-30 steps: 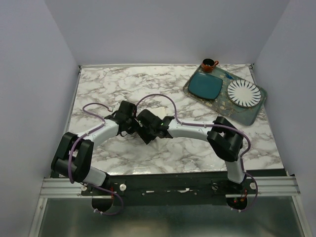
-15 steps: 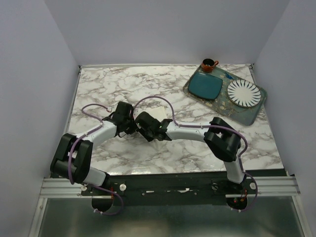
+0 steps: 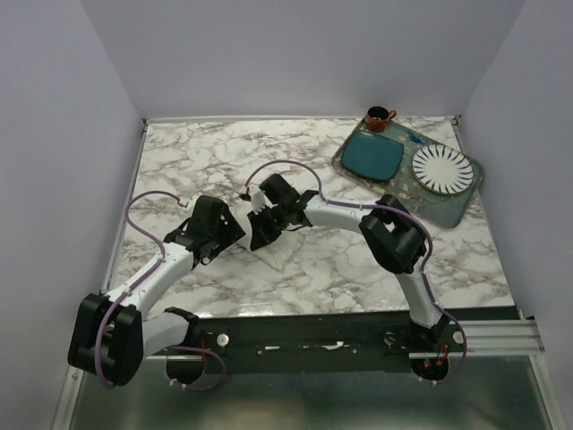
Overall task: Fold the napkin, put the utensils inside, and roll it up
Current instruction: Roll the napkin with the utensil
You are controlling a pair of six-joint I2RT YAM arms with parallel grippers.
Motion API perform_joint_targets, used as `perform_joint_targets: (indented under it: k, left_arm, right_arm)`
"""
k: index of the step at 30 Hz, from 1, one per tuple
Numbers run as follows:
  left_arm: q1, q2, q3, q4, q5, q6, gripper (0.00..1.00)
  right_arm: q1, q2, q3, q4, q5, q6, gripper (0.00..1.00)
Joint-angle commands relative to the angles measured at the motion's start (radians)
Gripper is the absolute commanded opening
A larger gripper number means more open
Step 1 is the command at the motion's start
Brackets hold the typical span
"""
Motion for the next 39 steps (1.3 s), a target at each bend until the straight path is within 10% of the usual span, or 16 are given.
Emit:
perform_joint_targets:
  k: [1,11,26,39]
  left_arm:
    - [-0.004,-0.049,0.003,-0.052,-0.036,0.059,0.83]
    - [-0.004,-0.020,-0.041,0.224,0.209,0.021,0.45]
    - [0.025,0.214,-0.009,0.371,0.164,-0.045,0.26]
    - [0.105,0.264,-0.058,0.333,0.140,-0.032,0.21]
  right_arm:
    - [-0.105,0.168,0.061,-0.102,-0.439,0.073,0.04]
    - [-0.193,0.321,0.224,-0.228,-0.626,0.141,0.09]
    - [-0.193,0.342,0.321,-0.340,-0.532,0.073,0.24]
    - [-0.156,0.028,0.191,-0.344,-0.080,-0.084,0.79]
